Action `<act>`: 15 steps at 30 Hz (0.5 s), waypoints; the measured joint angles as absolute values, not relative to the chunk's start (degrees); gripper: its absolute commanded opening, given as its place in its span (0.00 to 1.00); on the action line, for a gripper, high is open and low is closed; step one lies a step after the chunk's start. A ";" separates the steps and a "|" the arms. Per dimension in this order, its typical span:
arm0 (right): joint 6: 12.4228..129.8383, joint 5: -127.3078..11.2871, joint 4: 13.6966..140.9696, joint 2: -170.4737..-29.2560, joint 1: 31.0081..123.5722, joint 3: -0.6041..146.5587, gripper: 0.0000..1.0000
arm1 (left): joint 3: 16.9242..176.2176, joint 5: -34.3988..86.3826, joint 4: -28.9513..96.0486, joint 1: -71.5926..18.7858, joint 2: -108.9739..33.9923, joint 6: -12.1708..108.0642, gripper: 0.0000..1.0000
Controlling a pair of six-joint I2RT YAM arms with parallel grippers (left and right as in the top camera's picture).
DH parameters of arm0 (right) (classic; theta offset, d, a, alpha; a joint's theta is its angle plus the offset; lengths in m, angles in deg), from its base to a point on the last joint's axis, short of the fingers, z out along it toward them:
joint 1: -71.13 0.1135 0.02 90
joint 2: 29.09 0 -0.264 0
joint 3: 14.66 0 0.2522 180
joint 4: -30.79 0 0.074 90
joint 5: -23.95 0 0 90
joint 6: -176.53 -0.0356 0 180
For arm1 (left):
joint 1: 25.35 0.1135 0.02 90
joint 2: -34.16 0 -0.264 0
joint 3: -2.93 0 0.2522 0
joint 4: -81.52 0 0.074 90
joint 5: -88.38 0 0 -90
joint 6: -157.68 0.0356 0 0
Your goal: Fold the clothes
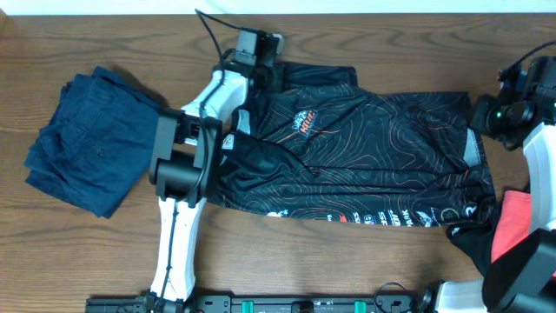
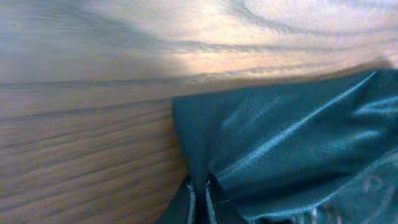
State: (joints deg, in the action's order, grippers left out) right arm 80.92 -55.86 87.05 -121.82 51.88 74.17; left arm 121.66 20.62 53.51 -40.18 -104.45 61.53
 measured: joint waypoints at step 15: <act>80.73 -55.86 54.66 -145.38 53.78 74.28 0.50 | 121.44 24.86 42.61 -38.74 -97.00 58.93 0.07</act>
